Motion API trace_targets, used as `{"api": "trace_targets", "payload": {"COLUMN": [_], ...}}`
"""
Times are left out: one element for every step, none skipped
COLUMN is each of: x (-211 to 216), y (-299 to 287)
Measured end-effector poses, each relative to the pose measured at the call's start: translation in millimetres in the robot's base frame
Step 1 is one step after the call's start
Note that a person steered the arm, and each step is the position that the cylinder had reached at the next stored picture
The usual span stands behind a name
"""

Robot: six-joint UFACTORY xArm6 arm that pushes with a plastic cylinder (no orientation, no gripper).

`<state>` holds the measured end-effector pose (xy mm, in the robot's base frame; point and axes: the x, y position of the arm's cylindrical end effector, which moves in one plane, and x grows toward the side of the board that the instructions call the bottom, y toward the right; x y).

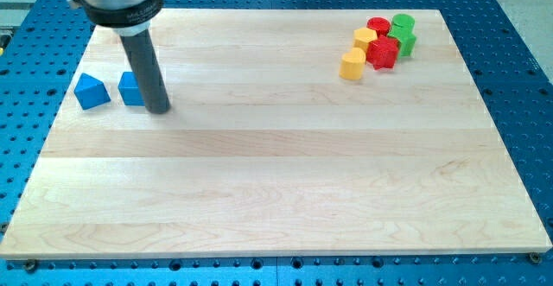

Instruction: Move the heart to the top right the blue cube

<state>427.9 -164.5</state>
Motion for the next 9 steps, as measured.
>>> {"api": "trace_targets", "payload": {"x": [39.3,44.2,25.8,-25.2,-72.2,-83.7,-83.7,-99.4,-104.5], "y": [72.3,173.0,273.2,315.3,327.5,303.9,255.0,253.2,198.0]}}
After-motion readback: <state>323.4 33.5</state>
